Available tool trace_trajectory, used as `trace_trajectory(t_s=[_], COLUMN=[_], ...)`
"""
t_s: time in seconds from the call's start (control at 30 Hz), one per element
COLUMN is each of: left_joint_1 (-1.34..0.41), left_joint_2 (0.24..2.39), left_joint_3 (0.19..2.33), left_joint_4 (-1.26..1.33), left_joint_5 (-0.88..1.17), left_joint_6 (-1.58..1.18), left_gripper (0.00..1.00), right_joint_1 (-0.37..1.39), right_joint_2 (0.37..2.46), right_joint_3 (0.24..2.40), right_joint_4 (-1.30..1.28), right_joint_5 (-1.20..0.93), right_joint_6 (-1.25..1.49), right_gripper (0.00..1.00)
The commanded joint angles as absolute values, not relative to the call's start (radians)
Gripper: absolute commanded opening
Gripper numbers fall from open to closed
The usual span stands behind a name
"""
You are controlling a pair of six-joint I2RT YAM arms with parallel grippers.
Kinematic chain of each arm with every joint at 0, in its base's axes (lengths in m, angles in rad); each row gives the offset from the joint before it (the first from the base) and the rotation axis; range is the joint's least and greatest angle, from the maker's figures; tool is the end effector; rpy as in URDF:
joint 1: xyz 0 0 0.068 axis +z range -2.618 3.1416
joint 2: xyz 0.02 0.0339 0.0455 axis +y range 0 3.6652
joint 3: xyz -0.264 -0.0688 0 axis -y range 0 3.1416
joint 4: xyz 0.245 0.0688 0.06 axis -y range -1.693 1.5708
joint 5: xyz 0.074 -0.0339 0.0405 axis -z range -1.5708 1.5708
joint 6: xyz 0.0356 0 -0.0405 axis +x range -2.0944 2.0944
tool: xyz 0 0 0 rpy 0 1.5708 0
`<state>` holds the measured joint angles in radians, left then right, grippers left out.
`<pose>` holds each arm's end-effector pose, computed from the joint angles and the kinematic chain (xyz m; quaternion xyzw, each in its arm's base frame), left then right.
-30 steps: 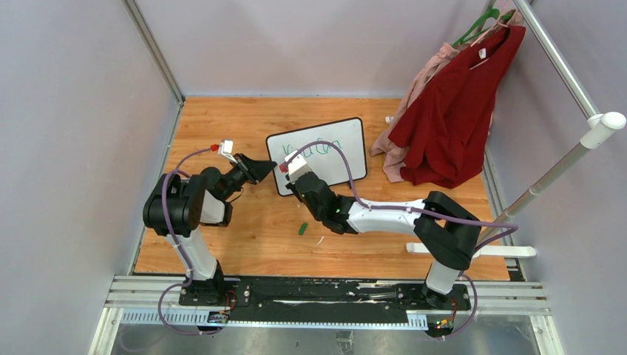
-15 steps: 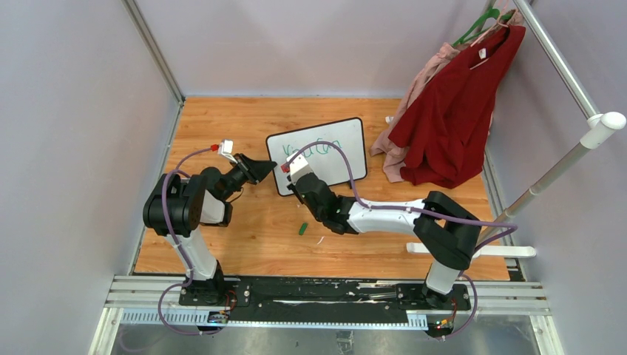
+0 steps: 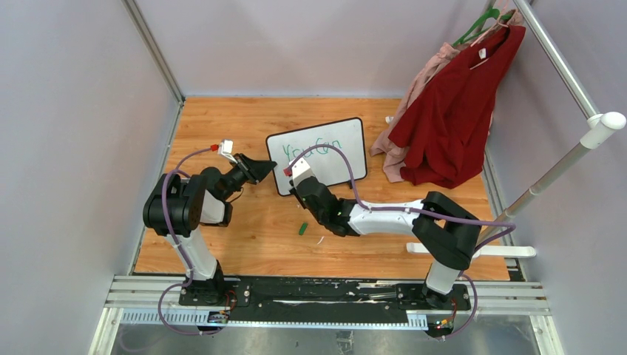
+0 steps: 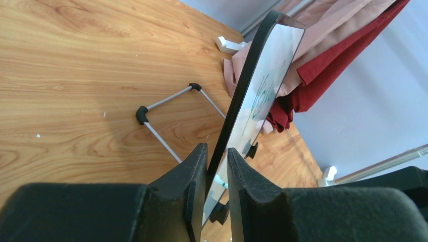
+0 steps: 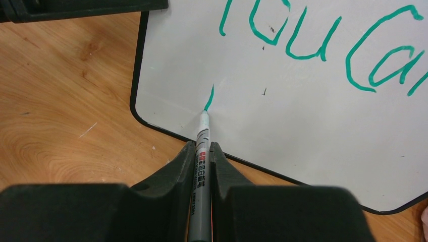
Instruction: Write a sentence on the whiteboard
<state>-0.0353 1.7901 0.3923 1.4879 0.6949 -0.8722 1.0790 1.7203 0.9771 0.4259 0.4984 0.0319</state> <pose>0.2787 -0.0327 0.1493 -0.0280 0.6817 -0.5107 0.5232 0.1946 0.3272 0.2201 -0.2672 0.7521 0.1300 0.5883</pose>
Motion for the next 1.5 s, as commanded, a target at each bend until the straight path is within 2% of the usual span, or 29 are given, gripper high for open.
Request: trace_trajectory(t_s=[0.0, 1.47], left_joint_1=[-0.041, -0.045], left_joint_2=[1.769, 1.767], left_joint_3=[0.396, 0.397], left_joint_4=[1.542, 1.542], left_joint_5=[0.699, 0.699], left_joint_6=[-0.870, -0.870], left_gripper=[0.26, 0.26], right_joint_1=[1.072, 1.089], right_joint_2=[1.714, 1.772], right_joint_3=[0.954, 1.046], right_joint_4=[0.403, 0.354], right_joint_5=[0.497, 0.418], right_joint_6=[0.064, 0.046], right_gripper=[0.00, 0.00])
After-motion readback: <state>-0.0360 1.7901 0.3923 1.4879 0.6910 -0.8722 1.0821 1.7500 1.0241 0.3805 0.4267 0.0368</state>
